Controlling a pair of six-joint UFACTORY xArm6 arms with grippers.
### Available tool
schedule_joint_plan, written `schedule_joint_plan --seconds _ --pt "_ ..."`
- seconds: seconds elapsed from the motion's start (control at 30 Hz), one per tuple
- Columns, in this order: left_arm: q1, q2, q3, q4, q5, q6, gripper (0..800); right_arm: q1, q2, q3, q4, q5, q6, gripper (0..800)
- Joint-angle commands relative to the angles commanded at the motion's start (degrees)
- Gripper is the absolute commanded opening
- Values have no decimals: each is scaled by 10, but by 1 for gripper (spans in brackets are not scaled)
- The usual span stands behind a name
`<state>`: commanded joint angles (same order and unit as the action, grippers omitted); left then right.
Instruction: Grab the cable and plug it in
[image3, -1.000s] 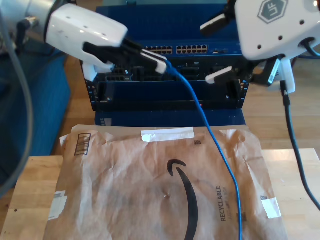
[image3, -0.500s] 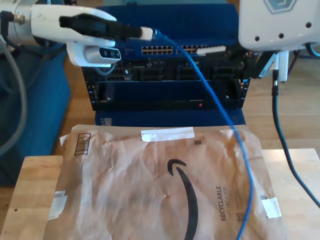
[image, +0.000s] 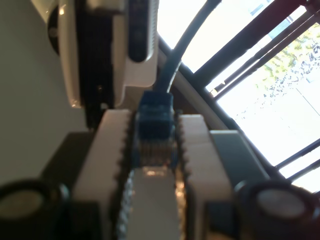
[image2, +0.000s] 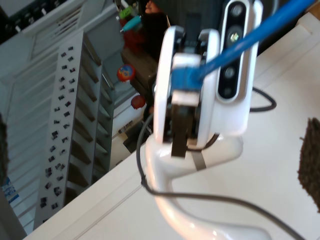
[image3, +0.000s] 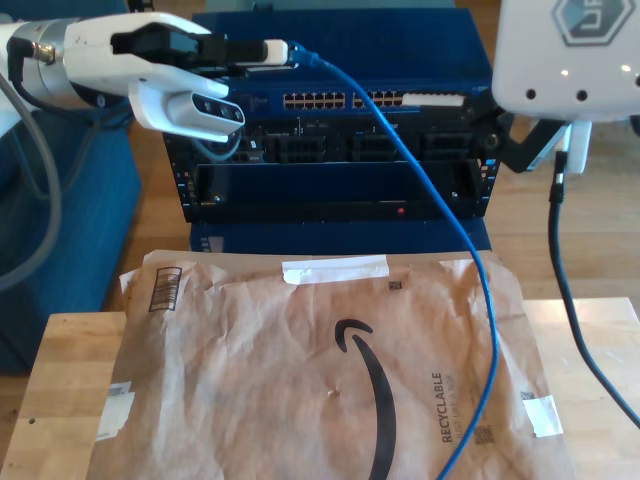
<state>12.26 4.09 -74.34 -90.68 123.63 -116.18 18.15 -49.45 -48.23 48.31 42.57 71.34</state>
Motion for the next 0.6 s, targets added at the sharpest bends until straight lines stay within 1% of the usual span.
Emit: schedule_joint_plan --seconds 0.1,0.2,0.27,0.43,0.5,0.53,0.57,0.6 --pt "-7 2 -14 -7 -2 -2 36 25 3 11 0 -37 -1 798" --pt "-19 2 -13 -34 -3 -7 49 56 11 23 2 -78 1 798" --pt "-20 2 -12 -37 -3 -6 49 77 25 22 2 -90 0 798" --pt "-20 1 -11 -37 -2 -6 49 80 28 18 1 -104 -1 788" --pt "-19 2 -11 -37 0 -7 49 80 33 14 2 -105 -1 750" --pt "-20 1 -11 -37 0 -7 49 80 35 14 2 -105 -1 718" --pt "-20 2 -11 -37 1 -7 49 80 37 13 2 -108 -1 681" --pt "-20 2 -11 -38 2 -7 49 80 38 13 2 -113 0 619"
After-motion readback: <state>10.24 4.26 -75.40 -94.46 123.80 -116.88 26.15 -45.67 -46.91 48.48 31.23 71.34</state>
